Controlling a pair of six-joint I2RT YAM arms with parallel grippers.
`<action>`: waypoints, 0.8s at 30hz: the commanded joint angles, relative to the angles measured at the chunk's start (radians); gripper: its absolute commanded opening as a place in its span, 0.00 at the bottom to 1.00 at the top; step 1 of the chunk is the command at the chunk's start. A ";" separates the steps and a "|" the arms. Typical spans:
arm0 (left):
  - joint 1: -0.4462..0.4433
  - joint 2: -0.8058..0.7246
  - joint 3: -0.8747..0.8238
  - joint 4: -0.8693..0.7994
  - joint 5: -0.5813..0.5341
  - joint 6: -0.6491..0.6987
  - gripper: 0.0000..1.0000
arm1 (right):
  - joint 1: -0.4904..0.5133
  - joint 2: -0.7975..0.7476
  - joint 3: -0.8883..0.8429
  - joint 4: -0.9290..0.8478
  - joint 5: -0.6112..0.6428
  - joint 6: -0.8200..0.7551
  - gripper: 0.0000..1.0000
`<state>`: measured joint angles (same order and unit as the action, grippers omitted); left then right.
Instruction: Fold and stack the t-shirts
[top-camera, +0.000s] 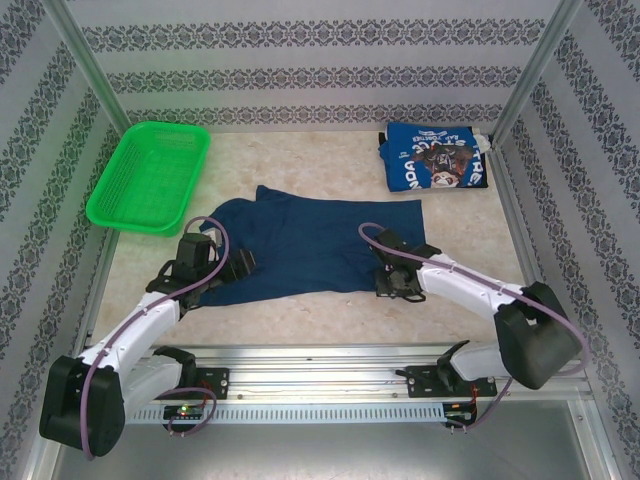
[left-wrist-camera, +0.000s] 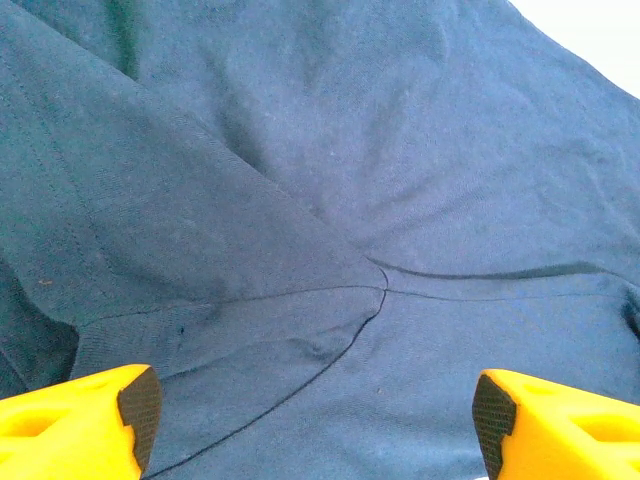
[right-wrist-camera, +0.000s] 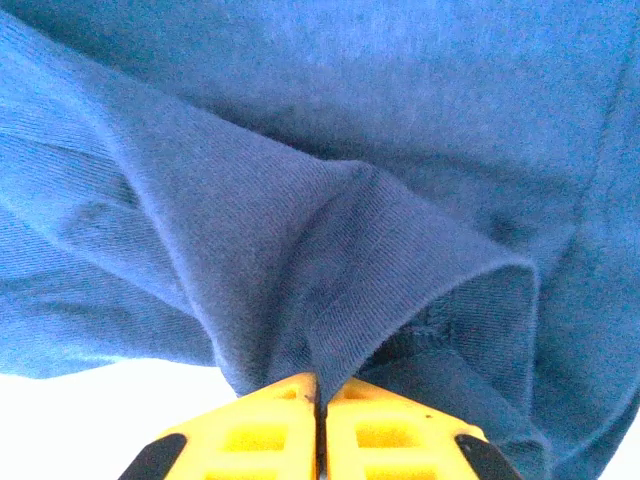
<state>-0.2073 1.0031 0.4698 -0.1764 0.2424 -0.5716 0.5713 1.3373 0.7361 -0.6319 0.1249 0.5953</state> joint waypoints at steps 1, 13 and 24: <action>0.013 -0.006 -0.006 -0.019 0.017 0.024 0.82 | -0.029 -0.068 0.010 -0.043 0.035 -0.012 0.05; 0.026 0.044 -0.014 0.018 -0.045 0.007 0.84 | -0.251 -0.130 0.067 -0.082 -0.052 -0.169 0.00; 0.049 0.106 -0.026 0.070 -0.064 0.015 0.85 | -0.420 0.029 0.195 -0.040 -0.143 -0.298 0.00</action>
<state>-0.1726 1.0966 0.4553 -0.1429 0.1997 -0.5716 0.1707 1.3216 0.8890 -0.6788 0.0174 0.3573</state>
